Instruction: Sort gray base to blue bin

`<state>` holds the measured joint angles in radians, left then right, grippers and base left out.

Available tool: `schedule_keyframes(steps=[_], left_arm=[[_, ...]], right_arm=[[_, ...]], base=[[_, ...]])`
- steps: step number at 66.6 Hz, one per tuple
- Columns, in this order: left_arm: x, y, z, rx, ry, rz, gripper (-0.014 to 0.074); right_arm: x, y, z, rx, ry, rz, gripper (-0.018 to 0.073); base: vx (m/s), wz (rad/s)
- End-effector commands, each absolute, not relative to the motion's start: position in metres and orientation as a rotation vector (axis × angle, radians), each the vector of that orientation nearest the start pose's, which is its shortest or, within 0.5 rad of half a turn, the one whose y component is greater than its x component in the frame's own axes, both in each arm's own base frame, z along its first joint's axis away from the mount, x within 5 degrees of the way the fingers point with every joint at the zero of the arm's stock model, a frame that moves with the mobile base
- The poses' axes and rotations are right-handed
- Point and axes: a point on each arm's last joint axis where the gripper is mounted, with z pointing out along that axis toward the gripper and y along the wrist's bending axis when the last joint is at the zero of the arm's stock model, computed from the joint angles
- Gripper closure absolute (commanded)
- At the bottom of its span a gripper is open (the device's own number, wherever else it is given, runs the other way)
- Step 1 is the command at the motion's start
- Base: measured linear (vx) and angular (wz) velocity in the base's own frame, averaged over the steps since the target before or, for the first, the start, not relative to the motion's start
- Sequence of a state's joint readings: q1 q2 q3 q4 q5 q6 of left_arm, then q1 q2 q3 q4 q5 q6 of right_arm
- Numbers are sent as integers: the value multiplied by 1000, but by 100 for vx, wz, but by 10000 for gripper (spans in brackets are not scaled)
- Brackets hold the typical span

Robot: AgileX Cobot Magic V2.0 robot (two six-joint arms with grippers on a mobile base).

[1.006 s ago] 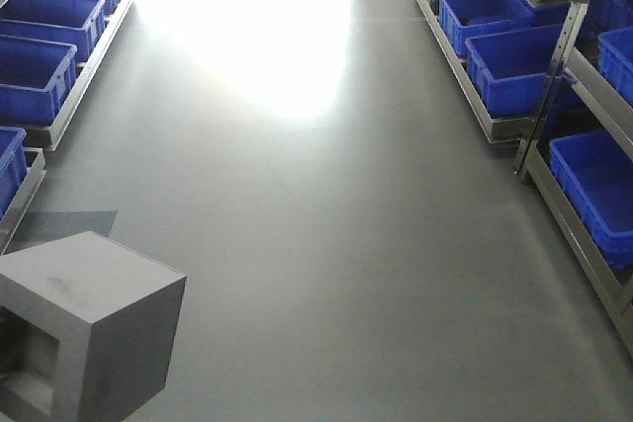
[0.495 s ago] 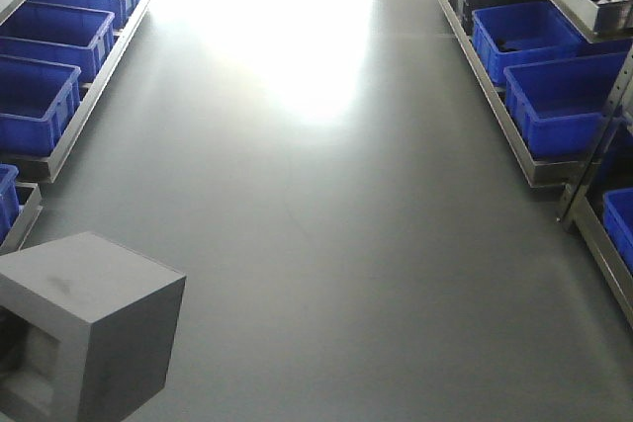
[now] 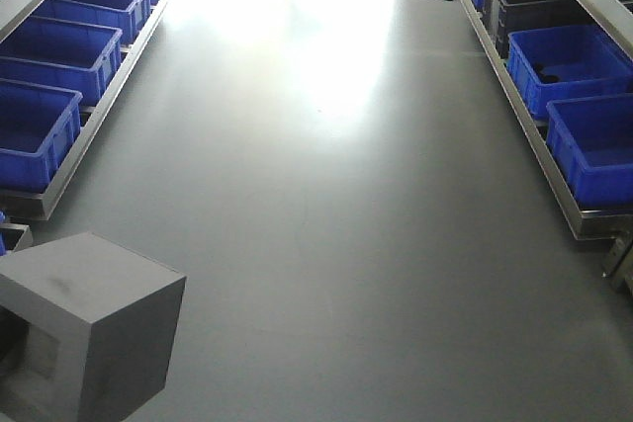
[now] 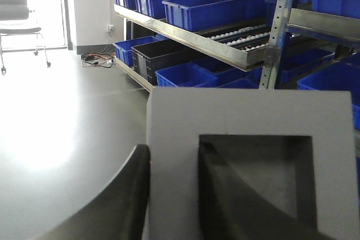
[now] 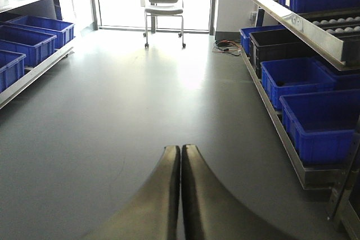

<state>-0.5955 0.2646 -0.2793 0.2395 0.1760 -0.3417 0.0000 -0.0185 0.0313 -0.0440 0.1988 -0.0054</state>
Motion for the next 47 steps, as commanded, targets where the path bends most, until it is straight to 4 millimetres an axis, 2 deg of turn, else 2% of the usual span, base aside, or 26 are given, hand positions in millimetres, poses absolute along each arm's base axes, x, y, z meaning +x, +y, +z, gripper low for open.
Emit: schedule_keyframes(steps=[1, 26, 47], left_arm=[[63, -41, 294, 359, 1499, -558, 603], [63, -41, 294, 359, 1499, -558, 603], [63, -41, 294, 359, 1499, -558, 603]], right_arm=[[56, -1, 191, -42, 1620, -59, 564], [56, -1, 191, -42, 1622, -59, 564], [56, -1, 191, -42, 1622, -59, 564]], base=[[46, 3], [43, 16], [37, 64]])
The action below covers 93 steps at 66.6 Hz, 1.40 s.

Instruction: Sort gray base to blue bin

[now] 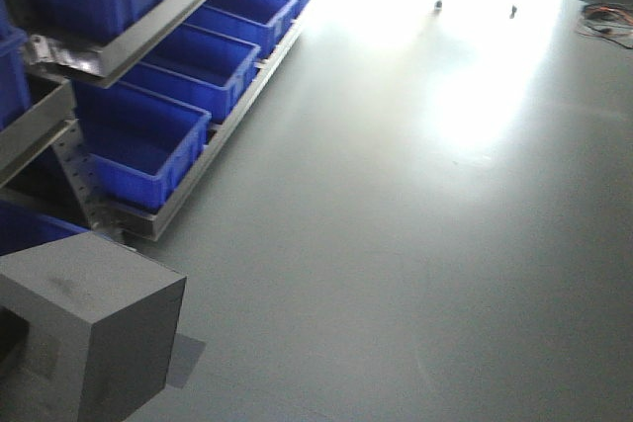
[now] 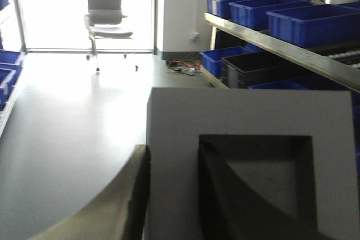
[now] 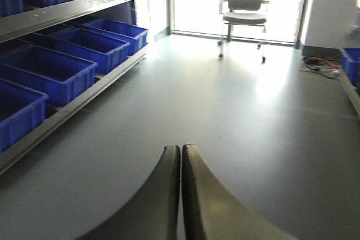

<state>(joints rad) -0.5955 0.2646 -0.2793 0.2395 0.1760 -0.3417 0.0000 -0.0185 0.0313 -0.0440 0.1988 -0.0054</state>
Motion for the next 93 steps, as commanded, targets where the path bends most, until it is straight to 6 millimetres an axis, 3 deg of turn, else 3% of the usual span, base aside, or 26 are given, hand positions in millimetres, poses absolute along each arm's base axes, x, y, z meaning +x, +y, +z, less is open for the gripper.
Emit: schedule_keyframes(steps=[1, 93], left_arm=[[63, -41, 294, 359, 1499, -558, 603], [63, -41, 294, 359, 1499, -558, 603]], right_arm=[[56, -1, 191, -42, 1622, -59, 564], [56, -1, 191, -42, 1621, -59, 564]], base=[[35, 83], [23, 77]])
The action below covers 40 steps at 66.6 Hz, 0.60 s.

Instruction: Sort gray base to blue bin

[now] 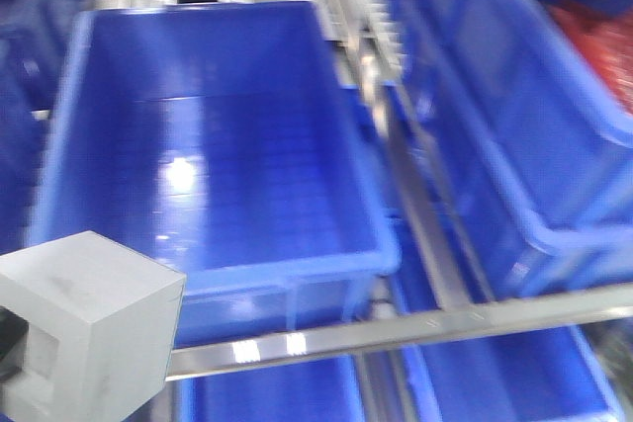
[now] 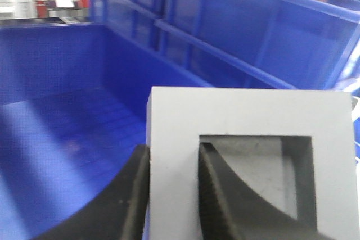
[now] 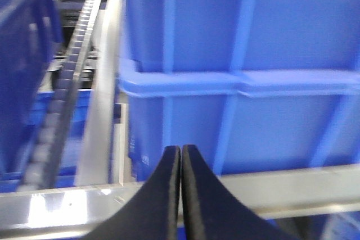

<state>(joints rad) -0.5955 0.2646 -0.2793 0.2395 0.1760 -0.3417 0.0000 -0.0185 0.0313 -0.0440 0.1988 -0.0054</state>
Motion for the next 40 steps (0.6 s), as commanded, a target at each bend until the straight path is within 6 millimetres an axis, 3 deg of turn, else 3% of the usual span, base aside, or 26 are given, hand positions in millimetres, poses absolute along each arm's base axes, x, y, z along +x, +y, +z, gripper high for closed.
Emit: schedule_keyframes(steps=[1, 20, 40], left_arm=[[63, -41, 294, 359, 1499, -558, 603], [63, -41, 294, 359, 1499, -558, 603], [63, -41, 294, 359, 1499, -558, 603]], right_arm=[[56, -1, 191, -42, 1621, -59, 564], [56, -1, 191, -42, 1621, -59, 564], [56, -1, 191, -42, 1621, -59, 564]], base=[[12, 48], [10, 37], [8, 15]])
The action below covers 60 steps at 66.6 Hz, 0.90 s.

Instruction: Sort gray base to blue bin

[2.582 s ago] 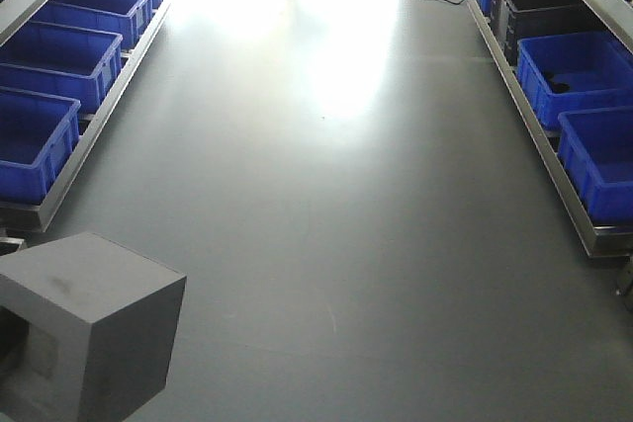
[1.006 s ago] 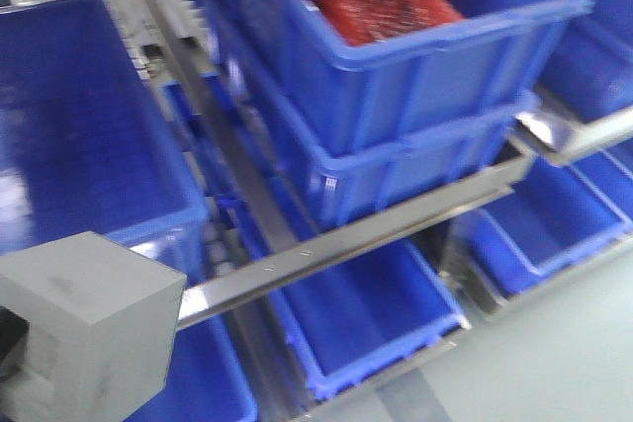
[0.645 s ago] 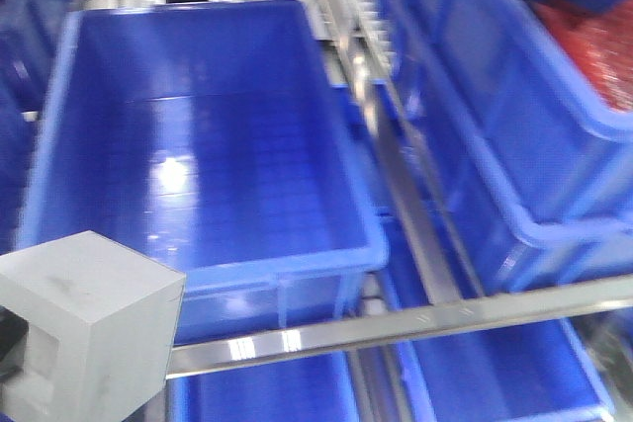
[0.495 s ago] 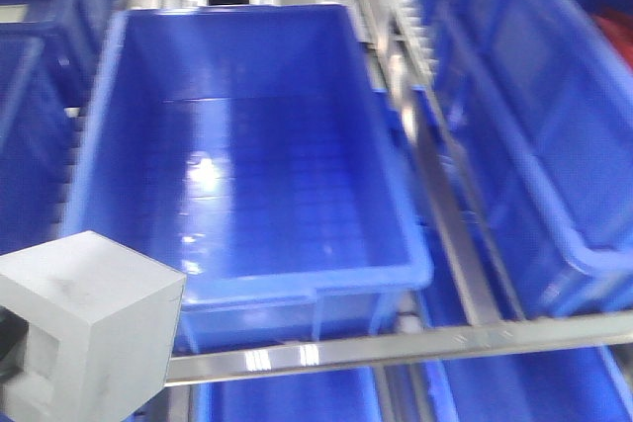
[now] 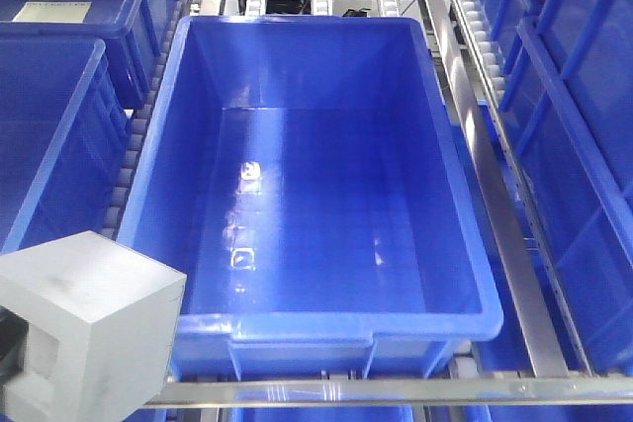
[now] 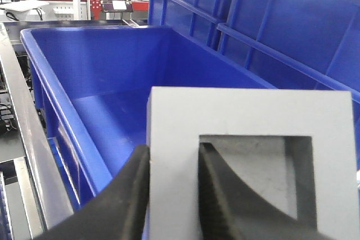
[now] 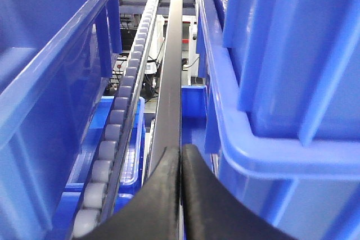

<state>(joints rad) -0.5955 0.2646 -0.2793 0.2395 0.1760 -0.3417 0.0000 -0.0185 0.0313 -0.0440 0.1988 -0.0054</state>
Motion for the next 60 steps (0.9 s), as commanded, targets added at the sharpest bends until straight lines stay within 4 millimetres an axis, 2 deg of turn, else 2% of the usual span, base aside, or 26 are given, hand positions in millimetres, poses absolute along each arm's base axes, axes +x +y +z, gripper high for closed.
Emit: schedule_keyframes(steps=[1, 60], left_arm=[[63, -41, 294, 359, 1499, -558, 603], [63, -41, 294, 359, 1499, -558, 603]], right_arm=[[56, -1, 191, -42, 1621, -59, 564], [56, -1, 191, -42, 1620, -59, 564]], base=[[9, 4], [10, 0]])
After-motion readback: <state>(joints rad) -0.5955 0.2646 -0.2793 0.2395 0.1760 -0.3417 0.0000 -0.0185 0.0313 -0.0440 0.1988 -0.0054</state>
